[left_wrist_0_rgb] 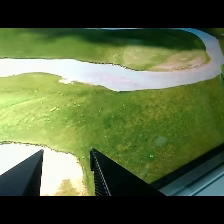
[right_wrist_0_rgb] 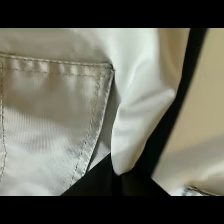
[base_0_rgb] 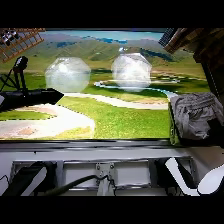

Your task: Fold the clothes and pants, and hang the long-sleeved shirts on hangers.

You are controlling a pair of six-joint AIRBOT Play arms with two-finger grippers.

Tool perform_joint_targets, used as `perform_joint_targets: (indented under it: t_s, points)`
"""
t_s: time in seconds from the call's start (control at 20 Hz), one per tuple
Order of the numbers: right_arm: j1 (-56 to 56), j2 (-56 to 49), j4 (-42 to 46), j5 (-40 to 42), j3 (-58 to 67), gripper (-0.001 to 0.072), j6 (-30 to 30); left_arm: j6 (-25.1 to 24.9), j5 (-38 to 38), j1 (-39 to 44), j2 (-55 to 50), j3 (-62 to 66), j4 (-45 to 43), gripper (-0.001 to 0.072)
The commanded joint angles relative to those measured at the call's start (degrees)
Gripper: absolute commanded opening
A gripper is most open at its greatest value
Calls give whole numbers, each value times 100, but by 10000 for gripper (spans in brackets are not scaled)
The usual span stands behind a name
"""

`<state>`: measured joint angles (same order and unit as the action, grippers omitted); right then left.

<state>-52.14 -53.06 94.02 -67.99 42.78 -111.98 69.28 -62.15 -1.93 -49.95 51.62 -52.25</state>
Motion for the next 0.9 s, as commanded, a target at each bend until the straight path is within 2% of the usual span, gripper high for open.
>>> perform_joint_targets:
  t_s: [0.0, 0.05, 0.1, 0.2, 0.4, 0.5, 0.65, 0.75, 0.85]
  points:
    - [4, 7, 201, -227, -39, 122, 92, -2, 2, 4, -2, 2, -2, 293]
    - [4, 9, 157, -282, -39, 297, 114, -2, 2, 4, -2, 2, -2, 293]
    - [4, 11, 160, -348, -37, 427, 111, -2, 2, 4, -2, 2, -2, 293]
    - [4, 44, 181, -527, 79, 531, 111, -2, 2, 4, -2, 2, -2, 293]
    - [4, 52, -107, -549, 1097, 534, 109, -2, 2, 4, -2, 2, -2, 293]
    - [4, 52, -1165, 46, 1834, 533, 232, -2, 2, 4, -2, 2, -2, 293]
    - [278, 37, -3724, 1040, 2616, 528, 1733, -2, 2, 4, -2, 2, -2, 293]
    - [953, -55, -4476, 1043, 3010, 527, 2986, -2, 2, 4, -2, 2, -2, 293]
    - [1891, -125, -4555, 739, 3167, 526, 4041, -2, 2, 4, -2, 2, -2, 293]
